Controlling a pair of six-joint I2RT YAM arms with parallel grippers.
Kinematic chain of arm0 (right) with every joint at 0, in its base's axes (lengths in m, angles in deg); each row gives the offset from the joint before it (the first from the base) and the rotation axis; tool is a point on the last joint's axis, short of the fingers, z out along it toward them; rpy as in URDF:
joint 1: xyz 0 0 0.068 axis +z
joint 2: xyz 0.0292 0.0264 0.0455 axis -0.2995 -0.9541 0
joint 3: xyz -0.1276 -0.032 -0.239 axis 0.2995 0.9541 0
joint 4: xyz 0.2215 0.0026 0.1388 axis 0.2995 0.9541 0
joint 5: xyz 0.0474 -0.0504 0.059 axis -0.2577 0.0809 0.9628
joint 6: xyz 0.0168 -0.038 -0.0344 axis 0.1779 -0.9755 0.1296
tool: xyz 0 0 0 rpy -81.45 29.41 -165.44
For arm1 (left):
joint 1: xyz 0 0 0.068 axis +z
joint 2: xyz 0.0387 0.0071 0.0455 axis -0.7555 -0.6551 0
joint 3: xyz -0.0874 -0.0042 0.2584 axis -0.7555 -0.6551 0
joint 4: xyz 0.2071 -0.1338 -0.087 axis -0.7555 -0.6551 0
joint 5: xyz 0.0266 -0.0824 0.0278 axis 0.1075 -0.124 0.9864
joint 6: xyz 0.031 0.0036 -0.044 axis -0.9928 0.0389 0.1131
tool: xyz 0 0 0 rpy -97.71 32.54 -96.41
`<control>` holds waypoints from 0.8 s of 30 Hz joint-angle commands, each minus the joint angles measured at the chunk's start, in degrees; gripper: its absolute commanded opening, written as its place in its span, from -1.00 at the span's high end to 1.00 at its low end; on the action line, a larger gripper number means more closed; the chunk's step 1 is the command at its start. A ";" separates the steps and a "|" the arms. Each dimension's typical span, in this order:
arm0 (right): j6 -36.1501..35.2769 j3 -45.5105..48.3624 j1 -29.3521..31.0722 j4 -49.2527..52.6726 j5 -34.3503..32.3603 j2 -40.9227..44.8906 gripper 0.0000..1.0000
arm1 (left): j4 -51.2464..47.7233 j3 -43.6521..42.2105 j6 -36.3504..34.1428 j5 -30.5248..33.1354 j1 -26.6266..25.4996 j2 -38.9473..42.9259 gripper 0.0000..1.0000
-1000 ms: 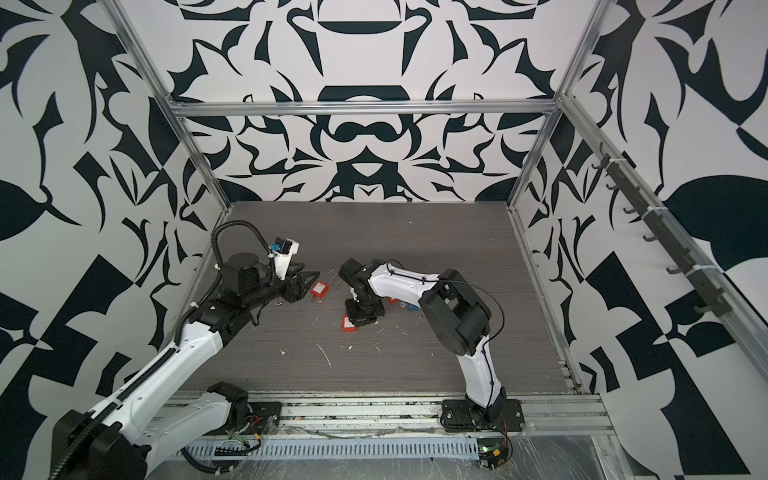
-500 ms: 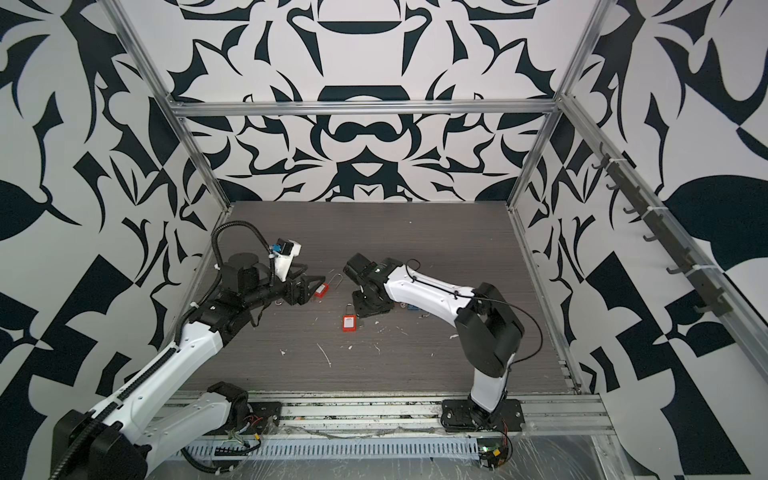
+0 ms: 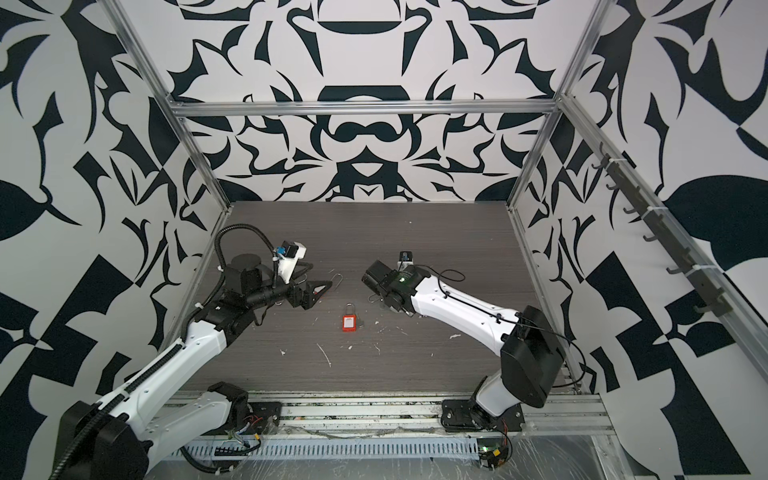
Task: Lock with the key
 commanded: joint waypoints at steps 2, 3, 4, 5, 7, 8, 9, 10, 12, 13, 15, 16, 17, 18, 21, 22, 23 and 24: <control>10.75 -1.93 -0.69 4.97 -7.51 2.19 -0.97 | 8.88 -2.30 1.56 0.70 0.02 -1.95 -0.99; 11.12 -2.20 -1.27 4.21 -7.07 2.45 -0.96 | 8.57 -2.11 3.37 4.14 -0.06 -2.87 -0.99; 13.03 -2.77 -2.04 4.34 -6.63 2.47 -0.96 | 6.41 -0.96 7.22 9.32 -0.05 -4.09 -0.98; 15.14 -3.17 -2.57 4.92 -5.99 2.49 -0.97 | 3.38 1.01 8.43 12.29 0.11 -5.57 -0.99; 20.24 -3.23 -4.03 4.59 -2.11 2.56 -0.96 | -3.36 5.51 4.07 8.29 0.28 -8.58 -0.98; 22.73 -2.55 -4.49 3.47 0.15 2.58 -0.96 | -4.66 6.71 3.30 6.76 0.25 -9.65 -0.98; 24.53 -1.58 -4.83 1.76 2.08 2.61 -0.93 | -4.22 6.88 3.83 6.65 0.23 -10.09 -0.98; 26.91 -0.27 -5.09 -0.41 4.26 2.66 -0.89 | -2.11 6.38 4.85 6.54 0.27 -10.27 -0.99; 30.79 1.96 -5.70 -4.01 7.25 2.48 -0.85 | 2.42 4.57 5.63 6.19 0.28 -10.04 -0.98; 33.47 2.78 -5.95 -4.97 7.93 2.24 -0.83 | 3.81 4.08 5.64 6.15 0.21 -10.18 -0.99; 37.00 3.86 -6.57 -6.35 8.51 1.65 -0.76 | 3.44 4.38 5.67 6.28 0.25 -10.90 -0.98; 38.32 4.26 -6.92 -6.94 8.85 1.33 -0.74 | 2.19 5.25 5.76 6.32 0.26 -11.47 -0.99; 39.03 4.90 -7.49 -7.87 9.36 1.10 -0.73 | 1.09 6.03 5.89 6.49 0.22 -11.81 -0.98; 39.86 5.45 -7.97 -8.67 9.80 0.93 -0.70 | 0.92 6.33 6.06 6.51 0.23 -12.04 -0.98; 42.38 8.42 -9.78 -12.73 12.17 0.68 -0.62 | 2.86 6.02 5.90 5.78 -0.01 -11.85 -0.99; 43.31 9.65 -10.32 -14.60 13.40 0.50 -0.59 | 3.87 5.63 5.45 5.96 -0.26 -11.51 -0.99; 43.96 10.66 -11.07 -16.45 14.50 0.21 -0.55 | 4.82 5.24 4.73 6.06 -0.55 -11.17 -0.98; 44.43 11.24 -11.44 -17.61 15.17 -0.10 -0.53 | 5.55 4.92 4.10 6.19 -0.86 -10.87 -0.99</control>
